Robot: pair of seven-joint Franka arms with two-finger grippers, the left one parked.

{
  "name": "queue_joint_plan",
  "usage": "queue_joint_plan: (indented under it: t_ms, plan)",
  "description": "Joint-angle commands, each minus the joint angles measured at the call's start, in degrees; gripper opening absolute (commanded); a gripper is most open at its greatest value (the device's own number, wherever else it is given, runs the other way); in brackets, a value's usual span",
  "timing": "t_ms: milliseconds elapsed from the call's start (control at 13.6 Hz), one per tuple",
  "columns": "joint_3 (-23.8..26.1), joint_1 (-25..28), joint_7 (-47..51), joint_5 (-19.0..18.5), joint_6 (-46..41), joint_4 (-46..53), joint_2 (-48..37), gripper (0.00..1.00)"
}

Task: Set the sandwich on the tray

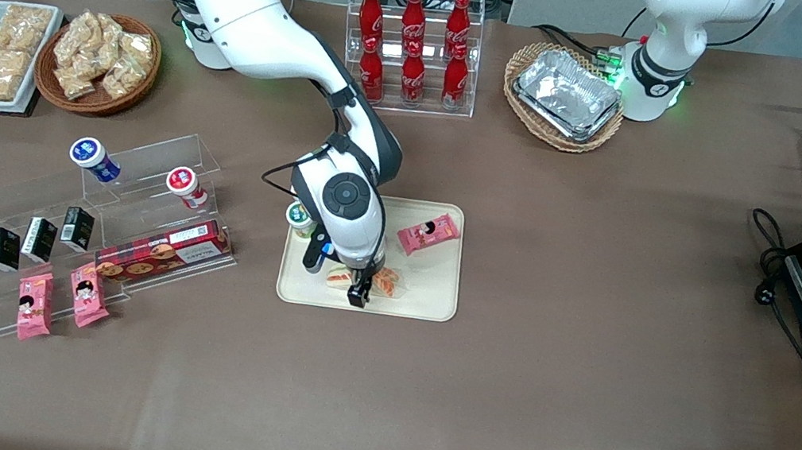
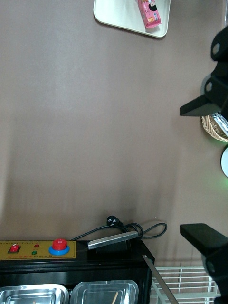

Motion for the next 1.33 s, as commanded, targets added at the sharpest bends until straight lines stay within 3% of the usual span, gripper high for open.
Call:
queue_joint_plan:
  t_ms: [0, 221, 368, 515, 957, 1252]
  plan:
    - [-0.1, -0.3, -3.4, -3.2, -4.0, 0.8, -4.2, 1.0]
    - [0.4, -0.6, -8.7, -1.7, -13.0, 0.8, -12.2, 1.0]
    - [0.1, -0.8, -13.7, 1.5, -17.8, 0.7, -17.1, 1.0]
    - [0.0, -3.7, -23.6, 4.0, -22.2, 0.7, -21.3, 1.0]
    - [0.0, -13.8, -58.6, 3.5, -38.8, 0.7, -29.3, 1.0]
    - [-0.1, -21.7, -83.0, 3.1, -43.3, -0.2, -33.6, 1.0]
